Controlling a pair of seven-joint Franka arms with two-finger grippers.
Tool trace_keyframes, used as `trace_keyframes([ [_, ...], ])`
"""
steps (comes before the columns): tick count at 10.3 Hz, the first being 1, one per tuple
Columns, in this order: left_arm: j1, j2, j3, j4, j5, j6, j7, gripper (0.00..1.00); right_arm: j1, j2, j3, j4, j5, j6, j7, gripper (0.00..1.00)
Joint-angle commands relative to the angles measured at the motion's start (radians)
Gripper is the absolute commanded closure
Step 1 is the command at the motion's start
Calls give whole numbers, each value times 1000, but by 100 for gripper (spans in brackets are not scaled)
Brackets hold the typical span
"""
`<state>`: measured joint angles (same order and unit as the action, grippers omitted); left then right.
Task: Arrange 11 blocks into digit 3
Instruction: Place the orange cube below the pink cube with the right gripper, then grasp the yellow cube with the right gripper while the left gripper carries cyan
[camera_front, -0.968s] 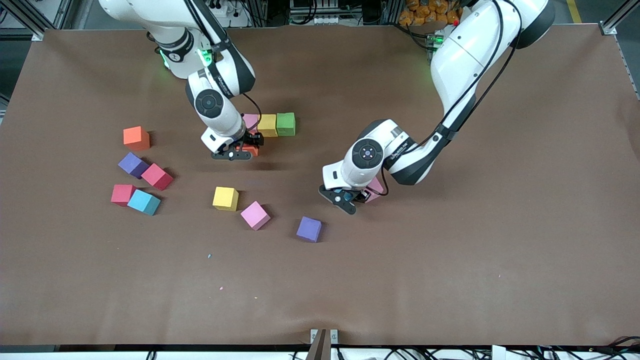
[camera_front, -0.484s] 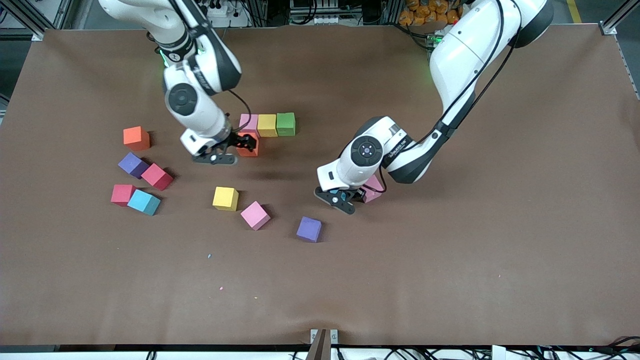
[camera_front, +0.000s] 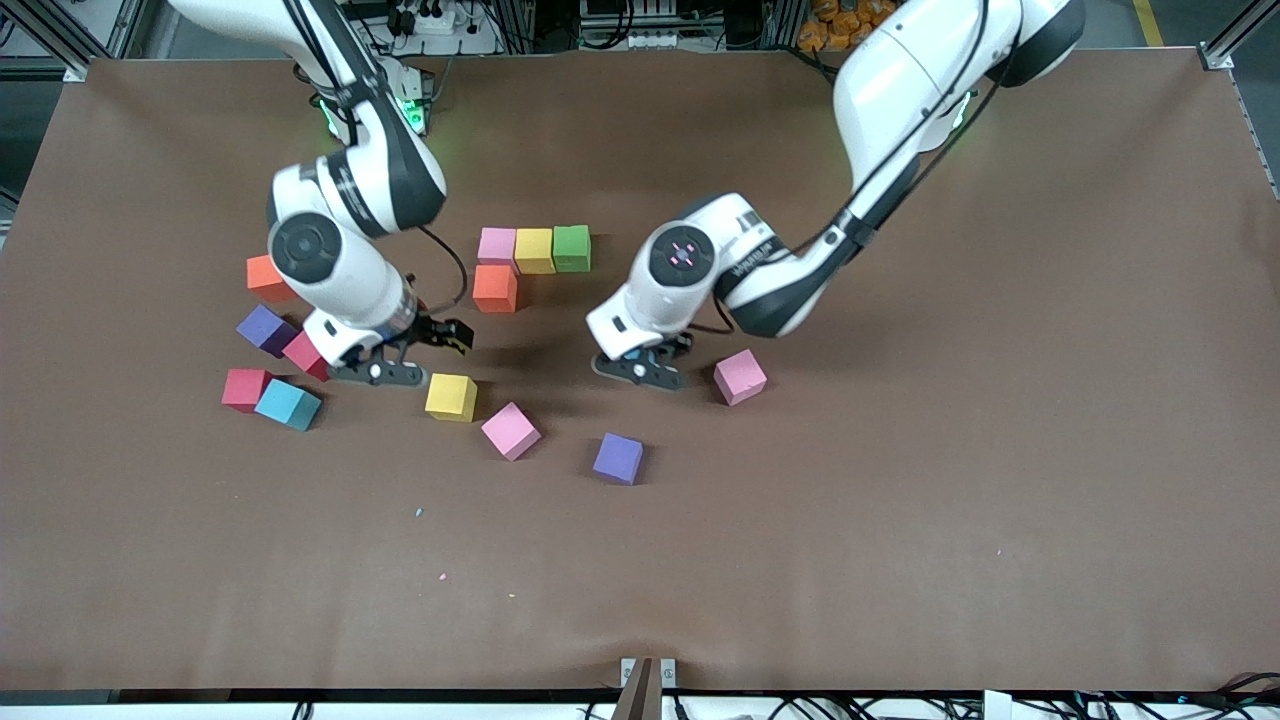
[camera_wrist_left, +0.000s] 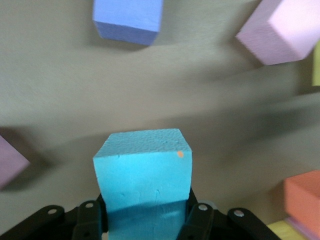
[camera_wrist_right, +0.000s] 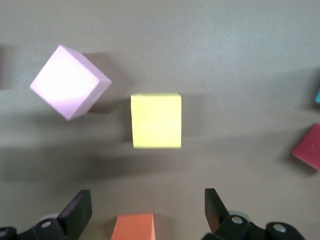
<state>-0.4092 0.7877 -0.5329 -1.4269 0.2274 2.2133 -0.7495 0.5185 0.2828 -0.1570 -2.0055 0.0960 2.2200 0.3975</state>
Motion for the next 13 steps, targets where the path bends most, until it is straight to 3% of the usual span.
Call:
trace_keyframes([
  [1,-68,4,16,64,-43,-26,-158,100,-49,113,7,94,-7,41,-89,0],
  [5,-14,-10,16,68,-31,-52,-157,100,-61,223,8,97,19,171,-105,0],
  [7,47,-25,13,68,-29,-118,-50,100,-43,245,8,96,99,173,-105,0],
  [11,136,-31,8,68,-34,-139,-1,100,-41,272,7,88,88,185,-117,0],
  [13,141,-30,13,68,-31,-142,2,100,-54,276,7,88,88,185,-120,78],
])
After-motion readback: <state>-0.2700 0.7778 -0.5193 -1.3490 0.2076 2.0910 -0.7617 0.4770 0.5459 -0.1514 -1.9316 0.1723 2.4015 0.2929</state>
